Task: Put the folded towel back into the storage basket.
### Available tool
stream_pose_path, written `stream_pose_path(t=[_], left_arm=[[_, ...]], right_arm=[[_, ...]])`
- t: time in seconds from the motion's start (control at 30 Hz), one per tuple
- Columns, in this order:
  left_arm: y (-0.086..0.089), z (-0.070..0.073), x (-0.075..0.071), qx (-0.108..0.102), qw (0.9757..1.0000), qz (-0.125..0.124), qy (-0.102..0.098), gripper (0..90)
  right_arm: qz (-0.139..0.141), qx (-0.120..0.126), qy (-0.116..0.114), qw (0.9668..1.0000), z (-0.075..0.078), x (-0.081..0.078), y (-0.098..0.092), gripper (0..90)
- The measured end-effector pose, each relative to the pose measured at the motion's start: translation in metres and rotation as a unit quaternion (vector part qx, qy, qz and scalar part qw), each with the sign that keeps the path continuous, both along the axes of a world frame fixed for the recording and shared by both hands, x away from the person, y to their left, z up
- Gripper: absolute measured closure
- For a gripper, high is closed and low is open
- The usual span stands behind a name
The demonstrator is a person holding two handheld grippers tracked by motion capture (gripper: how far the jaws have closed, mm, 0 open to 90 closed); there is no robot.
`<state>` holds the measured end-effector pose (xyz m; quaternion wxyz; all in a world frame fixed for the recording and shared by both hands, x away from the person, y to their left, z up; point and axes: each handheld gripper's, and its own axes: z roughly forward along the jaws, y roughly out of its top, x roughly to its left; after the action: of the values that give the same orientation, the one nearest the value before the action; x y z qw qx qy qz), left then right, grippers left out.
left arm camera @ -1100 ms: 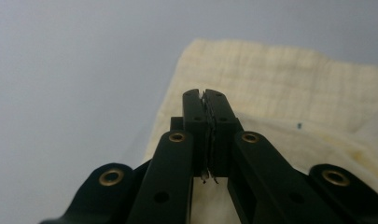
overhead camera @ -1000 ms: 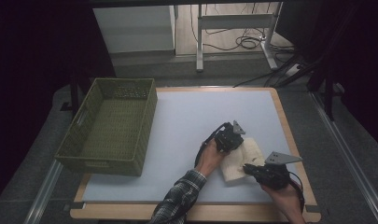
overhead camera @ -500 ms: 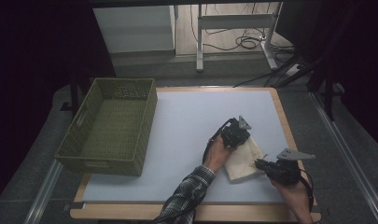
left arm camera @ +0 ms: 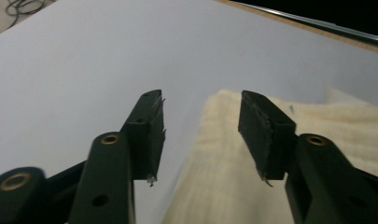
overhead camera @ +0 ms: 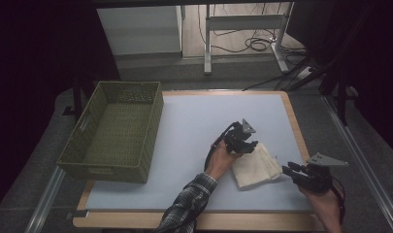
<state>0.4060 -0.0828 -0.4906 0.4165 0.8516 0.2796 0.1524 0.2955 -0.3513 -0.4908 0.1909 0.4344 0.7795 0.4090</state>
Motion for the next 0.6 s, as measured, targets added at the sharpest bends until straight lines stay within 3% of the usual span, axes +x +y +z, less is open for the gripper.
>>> stream_pose_path(t=[0.17,0.43,0.6], left_arm=[[0.029,-0.002,-0.007,-0.002,0.9998,0.02,0.006,38.9],[0.076,-0.015,-0.025,0.009,0.9981,0.049,0.035,22.2],[0.104,-0.028,-0.041,0.016,0.996,0.072,0.051,15.0]], right_arm=[[0.003,0.005,-0.006,1.0,0.01,0.001,0.001,67.5],[0.043,0.0,-0.007,0.9991,0.019,0.01,0.031,72.1],[0.054,-0.028,0.011,0.9981,0.007,0.019,0.047,71.9]])
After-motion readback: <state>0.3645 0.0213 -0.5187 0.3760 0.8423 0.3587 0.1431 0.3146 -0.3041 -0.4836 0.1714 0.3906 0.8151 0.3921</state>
